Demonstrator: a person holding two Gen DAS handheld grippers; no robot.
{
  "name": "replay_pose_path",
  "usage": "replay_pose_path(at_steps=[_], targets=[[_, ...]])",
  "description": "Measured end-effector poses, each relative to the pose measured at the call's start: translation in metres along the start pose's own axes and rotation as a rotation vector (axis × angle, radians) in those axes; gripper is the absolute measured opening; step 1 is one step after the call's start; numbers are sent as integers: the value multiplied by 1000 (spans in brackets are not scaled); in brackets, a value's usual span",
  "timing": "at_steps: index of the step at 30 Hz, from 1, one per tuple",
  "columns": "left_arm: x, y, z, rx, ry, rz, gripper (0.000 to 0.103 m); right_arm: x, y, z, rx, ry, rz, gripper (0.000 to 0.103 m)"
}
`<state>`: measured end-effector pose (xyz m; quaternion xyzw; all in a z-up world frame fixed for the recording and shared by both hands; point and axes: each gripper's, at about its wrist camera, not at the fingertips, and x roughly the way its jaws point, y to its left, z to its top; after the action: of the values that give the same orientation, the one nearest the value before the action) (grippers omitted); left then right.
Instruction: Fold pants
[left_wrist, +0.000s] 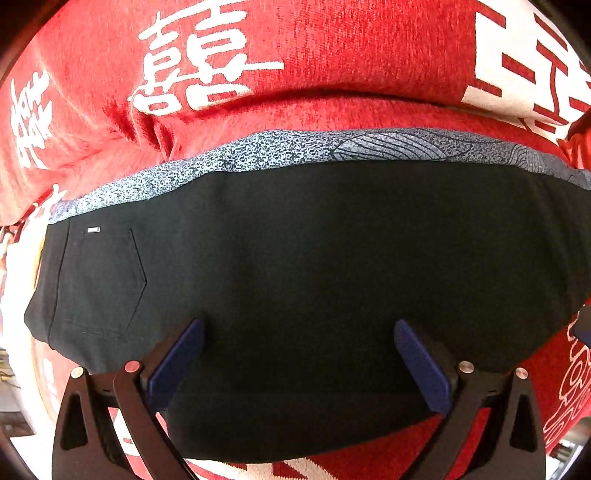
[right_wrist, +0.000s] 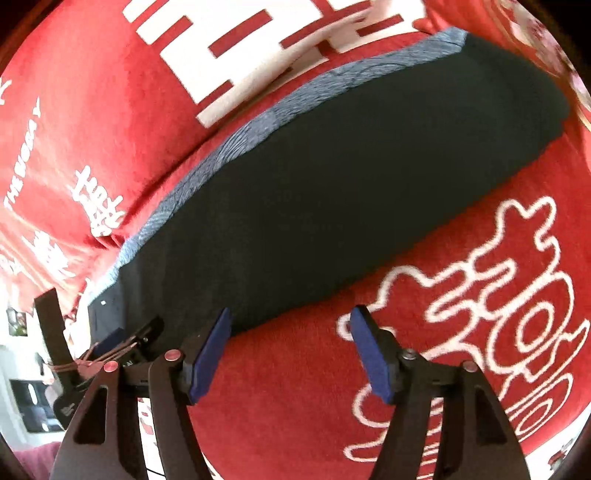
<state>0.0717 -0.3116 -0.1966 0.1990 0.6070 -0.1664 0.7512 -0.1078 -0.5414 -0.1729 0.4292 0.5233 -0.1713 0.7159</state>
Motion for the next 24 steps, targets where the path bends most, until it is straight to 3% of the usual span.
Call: replay_pose_path(at_steps=[4,10,15,21,23,24], targets=[[-1,-4,-2,4,6,19,103,-17,-19,6,29,-30,18,71],[-2,-10,-5,27,-1,52,103,-48,-77,34,171,-148,-50,70],[-4,-13,-5,44,-10,75,103,-54,-125,55,318,-188,-54,54],[-6,-16,-3,55,-4,96,103,-57,-127,76,286,-180,-61,45],[-6,-17,-4,56,-3,101,103,-61,-130,76,287,-182,-70,23],[-5,-18,-3,58,-2,103,103,-64,-131,75,291,-190,-71,21]])
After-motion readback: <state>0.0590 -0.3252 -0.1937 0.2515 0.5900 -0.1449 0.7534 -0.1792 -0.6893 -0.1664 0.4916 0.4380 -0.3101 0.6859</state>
